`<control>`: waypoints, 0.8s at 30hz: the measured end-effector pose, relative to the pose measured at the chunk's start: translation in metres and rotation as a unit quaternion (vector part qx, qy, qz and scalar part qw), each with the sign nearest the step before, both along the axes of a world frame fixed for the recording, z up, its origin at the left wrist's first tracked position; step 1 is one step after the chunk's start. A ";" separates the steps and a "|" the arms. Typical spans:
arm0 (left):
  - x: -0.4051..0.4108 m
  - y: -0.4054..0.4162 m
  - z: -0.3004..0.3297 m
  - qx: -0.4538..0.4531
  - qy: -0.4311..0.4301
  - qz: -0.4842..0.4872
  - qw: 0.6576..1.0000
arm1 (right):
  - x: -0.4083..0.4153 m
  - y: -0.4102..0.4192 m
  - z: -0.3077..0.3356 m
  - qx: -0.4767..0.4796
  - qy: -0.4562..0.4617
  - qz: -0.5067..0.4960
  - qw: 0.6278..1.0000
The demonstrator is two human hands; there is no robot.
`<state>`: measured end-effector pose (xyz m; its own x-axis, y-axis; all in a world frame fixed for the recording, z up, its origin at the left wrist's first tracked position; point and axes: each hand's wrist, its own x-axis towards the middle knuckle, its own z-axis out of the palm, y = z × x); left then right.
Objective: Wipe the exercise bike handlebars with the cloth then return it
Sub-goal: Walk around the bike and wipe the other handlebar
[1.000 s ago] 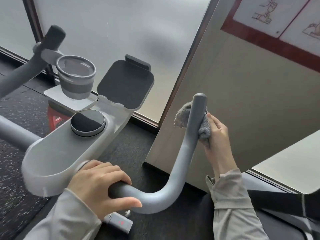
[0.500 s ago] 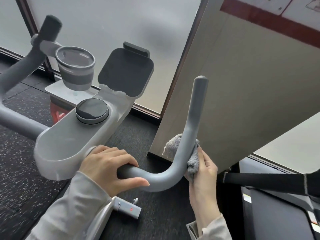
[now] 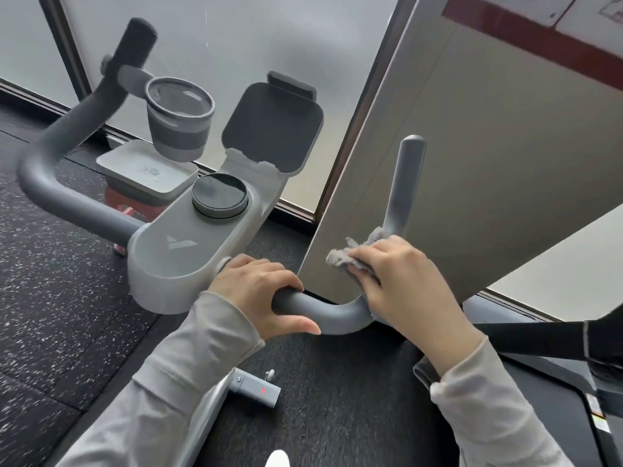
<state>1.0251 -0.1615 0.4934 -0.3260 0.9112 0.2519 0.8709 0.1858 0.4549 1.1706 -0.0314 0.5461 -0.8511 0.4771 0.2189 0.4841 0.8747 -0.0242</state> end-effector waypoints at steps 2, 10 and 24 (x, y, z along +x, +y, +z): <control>-0.002 0.000 -0.003 0.007 0.002 -0.005 1.000 | -0.009 -0.010 0.001 0.019 -0.099 -0.005 0.995; -0.006 -0.002 -0.004 0.018 -0.015 -0.032 0.999 | -0.018 -0.038 -0.003 -0.117 -0.060 -0.043 0.990; -0.016 -0.024 -0.001 0.073 0.042 -0.032 0.996 | 0.044 -0.040 -0.074 -0.078 0.489 -0.188 0.848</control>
